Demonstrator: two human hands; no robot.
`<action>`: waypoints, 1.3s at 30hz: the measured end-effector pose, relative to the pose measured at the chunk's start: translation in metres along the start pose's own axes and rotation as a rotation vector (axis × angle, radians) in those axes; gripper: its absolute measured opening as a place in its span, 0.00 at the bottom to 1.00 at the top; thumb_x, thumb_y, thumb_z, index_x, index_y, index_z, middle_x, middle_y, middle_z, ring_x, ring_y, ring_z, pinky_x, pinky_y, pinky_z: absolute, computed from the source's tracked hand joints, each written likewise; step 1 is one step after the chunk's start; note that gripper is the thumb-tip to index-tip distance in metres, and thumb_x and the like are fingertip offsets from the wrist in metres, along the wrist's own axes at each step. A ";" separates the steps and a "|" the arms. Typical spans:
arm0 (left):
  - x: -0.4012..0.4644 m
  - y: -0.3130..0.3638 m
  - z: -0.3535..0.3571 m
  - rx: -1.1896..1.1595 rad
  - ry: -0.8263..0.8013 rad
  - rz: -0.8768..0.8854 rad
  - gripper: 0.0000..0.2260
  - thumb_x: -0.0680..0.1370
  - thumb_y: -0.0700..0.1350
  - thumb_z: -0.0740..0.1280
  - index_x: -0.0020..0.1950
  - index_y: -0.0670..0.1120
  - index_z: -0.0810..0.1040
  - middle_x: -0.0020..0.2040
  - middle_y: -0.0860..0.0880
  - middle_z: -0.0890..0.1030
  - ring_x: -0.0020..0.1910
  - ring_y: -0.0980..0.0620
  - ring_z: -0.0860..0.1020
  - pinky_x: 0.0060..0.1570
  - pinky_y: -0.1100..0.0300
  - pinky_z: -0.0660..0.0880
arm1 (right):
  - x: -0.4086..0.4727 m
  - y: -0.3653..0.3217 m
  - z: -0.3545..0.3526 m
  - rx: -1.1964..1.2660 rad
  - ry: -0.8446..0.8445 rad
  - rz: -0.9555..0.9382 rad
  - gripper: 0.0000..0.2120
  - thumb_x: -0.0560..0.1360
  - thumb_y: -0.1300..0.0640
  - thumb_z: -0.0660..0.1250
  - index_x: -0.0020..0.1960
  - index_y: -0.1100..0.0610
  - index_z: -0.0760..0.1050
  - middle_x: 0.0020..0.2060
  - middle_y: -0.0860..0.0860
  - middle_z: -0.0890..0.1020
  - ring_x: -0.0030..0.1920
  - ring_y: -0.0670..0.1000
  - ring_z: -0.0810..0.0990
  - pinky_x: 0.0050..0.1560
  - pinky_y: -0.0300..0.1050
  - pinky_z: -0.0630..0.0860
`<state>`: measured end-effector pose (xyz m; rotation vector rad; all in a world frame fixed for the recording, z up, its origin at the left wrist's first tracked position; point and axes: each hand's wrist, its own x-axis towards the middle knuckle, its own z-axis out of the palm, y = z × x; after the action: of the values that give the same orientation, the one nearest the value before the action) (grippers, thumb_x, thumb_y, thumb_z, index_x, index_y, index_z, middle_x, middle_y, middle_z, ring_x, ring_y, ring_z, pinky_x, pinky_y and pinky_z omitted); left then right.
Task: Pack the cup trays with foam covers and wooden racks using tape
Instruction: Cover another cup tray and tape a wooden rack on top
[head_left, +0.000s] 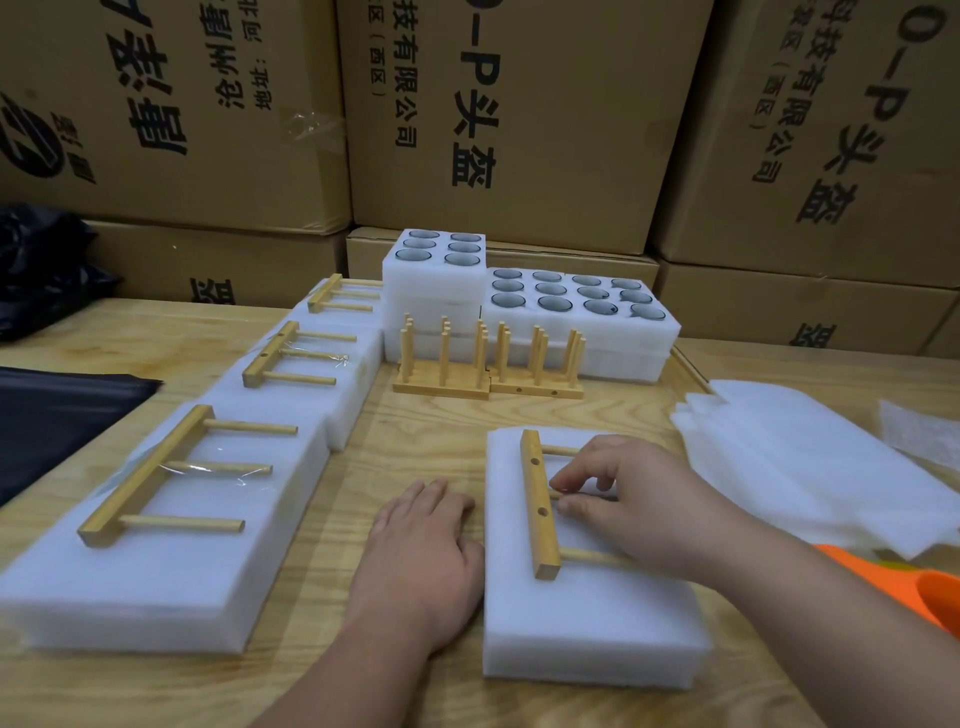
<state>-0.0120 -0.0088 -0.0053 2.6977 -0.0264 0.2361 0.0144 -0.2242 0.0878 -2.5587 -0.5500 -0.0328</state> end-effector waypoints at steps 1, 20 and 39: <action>0.000 0.000 0.000 -0.003 -0.004 -0.002 0.21 0.81 0.53 0.55 0.75 0.58 0.67 0.81 0.55 0.59 0.80 0.54 0.53 0.78 0.55 0.46 | 0.000 0.001 0.002 -0.004 0.005 -0.003 0.08 0.77 0.51 0.72 0.43 0.38 0.79 0.46 0.38 0.79 0.48 0.33 0.74 0.43 0.24 0.67; 0.001 -0.001 0.000 -0.010 -0.017 -0.002 0.20 0.81 0.53 0.55 0.73 0.59 0.67 0.80 0.55 0.60 0.80 0.53 0.54 0.79 0.54 0.48 | -0.038 0.020 0.008 0.191 0.347 0.044 0.08 0.76 0.55 0.71 0.46 0.41 0.80 0.46 0.38 0.80 0.51 0.42 0.77 0.48 0.30 0.69; 0.003 -0.002 -0.001 0.028 -0.045 0.003 0.21 0.82 0.55 0.56 0.76 0.58 0.66 0.81 0.54 0.61 0.80 0.52 0.55 0.78 0.53 0.52 | -0.173 0.124 -0.068 -0.539 0.376 0.508 0.36 0.58 0.13 0.53 0.51 0.38 0.69 0.38 0.36 0.69 0.40 0.47 0.75 0.38 0.45 0.74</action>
<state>-0.0094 -0.0065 -0.0049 2.7303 -0.0406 0.1781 -0.0902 -0.4200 0.0645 -3.0204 0.3023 -0.5330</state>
